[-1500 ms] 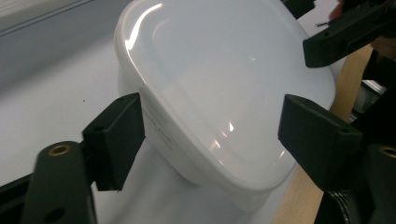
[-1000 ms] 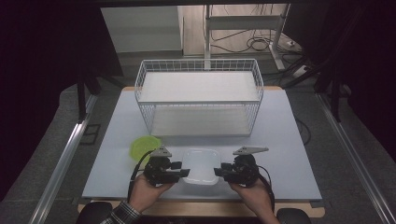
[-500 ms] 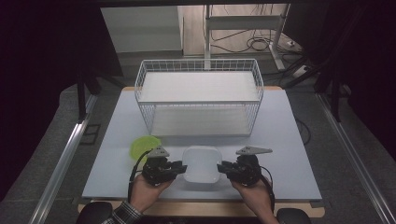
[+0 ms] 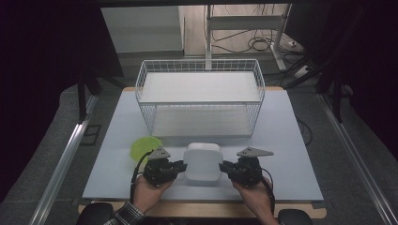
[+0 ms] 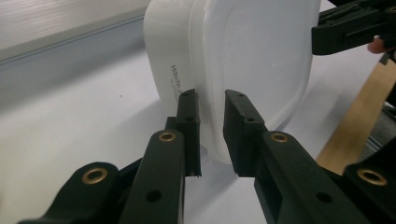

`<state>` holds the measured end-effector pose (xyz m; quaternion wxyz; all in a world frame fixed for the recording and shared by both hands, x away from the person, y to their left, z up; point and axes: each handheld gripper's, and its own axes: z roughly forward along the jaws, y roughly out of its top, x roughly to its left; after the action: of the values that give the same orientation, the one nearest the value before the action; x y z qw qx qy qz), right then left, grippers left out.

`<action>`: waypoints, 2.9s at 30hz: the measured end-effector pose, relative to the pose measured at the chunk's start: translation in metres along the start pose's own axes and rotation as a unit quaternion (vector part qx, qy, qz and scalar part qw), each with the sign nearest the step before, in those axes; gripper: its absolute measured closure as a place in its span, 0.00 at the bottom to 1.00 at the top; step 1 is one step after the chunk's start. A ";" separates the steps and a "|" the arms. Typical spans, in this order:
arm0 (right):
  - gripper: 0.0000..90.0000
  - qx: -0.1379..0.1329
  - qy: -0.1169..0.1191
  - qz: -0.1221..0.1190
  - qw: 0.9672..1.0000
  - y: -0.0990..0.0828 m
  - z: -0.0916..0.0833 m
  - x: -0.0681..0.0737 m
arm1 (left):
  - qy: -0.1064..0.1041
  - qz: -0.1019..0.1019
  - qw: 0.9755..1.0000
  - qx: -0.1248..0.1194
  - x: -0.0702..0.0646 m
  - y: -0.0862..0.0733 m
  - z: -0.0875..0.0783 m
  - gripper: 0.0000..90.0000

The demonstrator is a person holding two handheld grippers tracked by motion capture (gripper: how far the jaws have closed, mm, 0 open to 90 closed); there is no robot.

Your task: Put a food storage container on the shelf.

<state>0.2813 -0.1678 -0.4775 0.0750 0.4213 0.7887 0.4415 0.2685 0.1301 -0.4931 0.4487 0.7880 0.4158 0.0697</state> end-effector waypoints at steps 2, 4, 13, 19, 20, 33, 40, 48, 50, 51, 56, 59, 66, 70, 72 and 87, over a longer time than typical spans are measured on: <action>0.86 -0.002 -0.005 -0.004 1.000 0.000 0.000 0.000 | 0.003 0.001 1.000 -0.001 0.000 0.000 0.001 0.86; 0.86 -0.007 -0.005 -0.004 1.000 0.000 0.000 0.001 | 0.003 -0.001 1.000 -0.005 -0.001 0.000 0.001 0.86; 0.86 -0.030 0.001 -0.001 1.000 0.010 -0.005 0.001 | 0.006 0.002 1.000 -0.026 -0.001 0.010 -0.006 0.85; 0.85 -0.051 0.001 -0.005 0.999 0.026 -0.011 0.002 | 0.012 0.010 0.999 -0.042 -0.001 0.024 -0.015 0.85; 0.85 -0.051 0.001 -0.005 0.999 0.026 -0.011 0.002 | 0.012 0.010 0.999 -0.042 -0.001 0.024 -0.015 0.85; 0.85 -0.085 -0.009 -0.031 0.996 0.071 -0.026 0.007 | 0.022 0.034 0.996 -0.074 -0.002 0.062 -0.039 0.85; 0.84 -0.099 -0.015 -0.042 0.994 0.093 -0.033 0.009 | 0.029 0.043 0.995 -0.087 -0.001 0.082 -0.047 0.85; 0.84 -0.118 -0.021 -0.057 0.991 0.117 -0.040 0.013 | 0.026 0.046 0.994 -0.100 0.004 0.103 -0.056 0.86; 0.84 -0.122 -0.020 -0.057 0.991 0.122 -0.041 0.013 | 0.028 0.047 0.993 -0.103 0.005 0.109 -0.058 0.86; 0.84 -0.127 -0.020 -0.055 0.990 0.126 -0.041 0.012 | 0.029 0.048 0.993 -0.103 0.005 0.111 -0.059 0.86; 0.84 -0.135 -0.020 -0.054 0.989 0.136 -0.043 0.012 | 0.033 0.055 0.992 -0.107 0.007 0.124 -0.063 0.86; 0.84 -0.140 -0.023 -0.057 0.988 0.143 -0.044 0.012 | 0.037 0.058 0.992 -0.110 0.008 0.133 -0.067 0.86; 0.84 -0.155 -0.026 -0.059 0.986 0.160 -0.048 0.013 | 0.045 0.066 0.990 -0.113 0.011 0.153 -0.073 0.86; 0.84 -0.161 -0.030 -0.065 0.984 0.169 -0.048 0.014 | 0.049 0.066 0.990 -0.117 0.015 0.161 -0.075 0.85; 0.84 -0.163 -0.031 -0.066 0.984 0.174 -0.048 0.014 | 0.052 0.066 0.989 -0.121 0.016 0.164 -0.077 0.85; 0.84 -0.159 -0.033 -0.048 0.986 0.204 -0.030 0.003 | 0.064 0.051 0.990 -0.116 0.036 0.190 -0.073 0.85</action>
<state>0.3868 -0.1326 -0.3045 0.1876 0.3799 0.7248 0.5432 0.3696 0.1553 -0.3144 0.5051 0.7449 0.3918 0.1911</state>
